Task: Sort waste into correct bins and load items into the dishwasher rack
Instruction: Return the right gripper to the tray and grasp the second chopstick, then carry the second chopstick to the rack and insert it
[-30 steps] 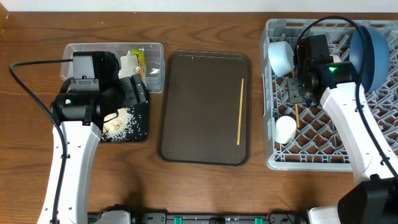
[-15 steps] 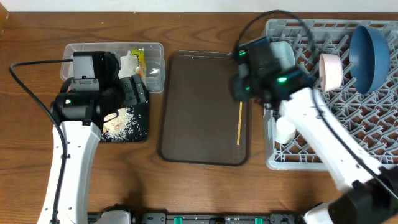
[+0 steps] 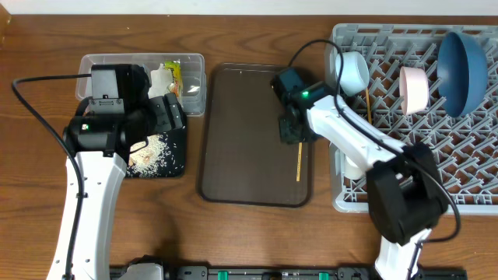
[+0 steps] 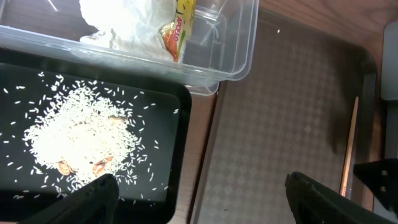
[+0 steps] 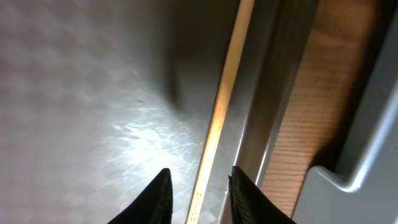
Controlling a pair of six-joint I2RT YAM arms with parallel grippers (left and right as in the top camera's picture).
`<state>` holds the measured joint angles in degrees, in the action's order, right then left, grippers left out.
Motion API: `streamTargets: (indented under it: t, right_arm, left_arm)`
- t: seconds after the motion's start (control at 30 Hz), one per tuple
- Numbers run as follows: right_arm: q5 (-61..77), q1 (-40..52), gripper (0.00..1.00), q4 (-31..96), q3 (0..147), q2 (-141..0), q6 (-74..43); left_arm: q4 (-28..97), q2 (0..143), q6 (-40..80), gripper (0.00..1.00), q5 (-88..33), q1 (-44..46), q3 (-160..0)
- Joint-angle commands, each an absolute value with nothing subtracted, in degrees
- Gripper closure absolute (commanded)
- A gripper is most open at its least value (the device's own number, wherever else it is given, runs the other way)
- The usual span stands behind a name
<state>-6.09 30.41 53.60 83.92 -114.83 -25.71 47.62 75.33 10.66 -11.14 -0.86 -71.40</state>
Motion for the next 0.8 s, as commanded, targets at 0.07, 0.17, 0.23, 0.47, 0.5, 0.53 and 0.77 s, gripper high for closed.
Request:
streamTargets:
  t: [0.07, 0.17, 0.23, 0.47, 0.5, 0.53, 0.77]
  right_arm:
    - [-7.3, 30.6, 0.76, 54.7, 84.4, -117.3, -27.4]
    - [-7.3, 30.6, 0.8, 54.7, 83.9, -117.3, -27.4]
    - [-7.3, 30.6, 0.84, 54.6, 83.3, -117.3, -27.4]
    - [-7.3, 30.6, 0.86, 52.5, 79.5, -117.3, -27.9]
    - [-7.3, 30.6, 0.86, 52.5, 79.5, -117.3, -27.9]
    - [-7.3, 30.6, 0.86, 52.4, 79.5, -117.3, -27.9]
    - [-7.0, 30.9, 0.92, 51.5, 78.9, -117.3, -27.9]
  left_arm:
    - [47.7, 75.5, 10.5, 0.12, -10.4, -1.1, -72.3]
    - [47.7, 75.5, 10.5, 0.12, -10.4, -1.1, -72.3]
    - [47.7, 75.5, 10.5, 0.12, -10.4, -1.1, -72.3]
    - [47.8, 75.5, 10.5, 0.11, -10.4, -1.1, -72.3]
    - [47.7, 75.5, 10.5, 0.12, -10.4, -1.1, -72.3]
    - [47.7, 75.5, 10.5, 0.12, -10.4, -1.1, -72.3]
    - [47.7, 75.5, 10.5, 0.12, -10.4, -1.1, -72.3]
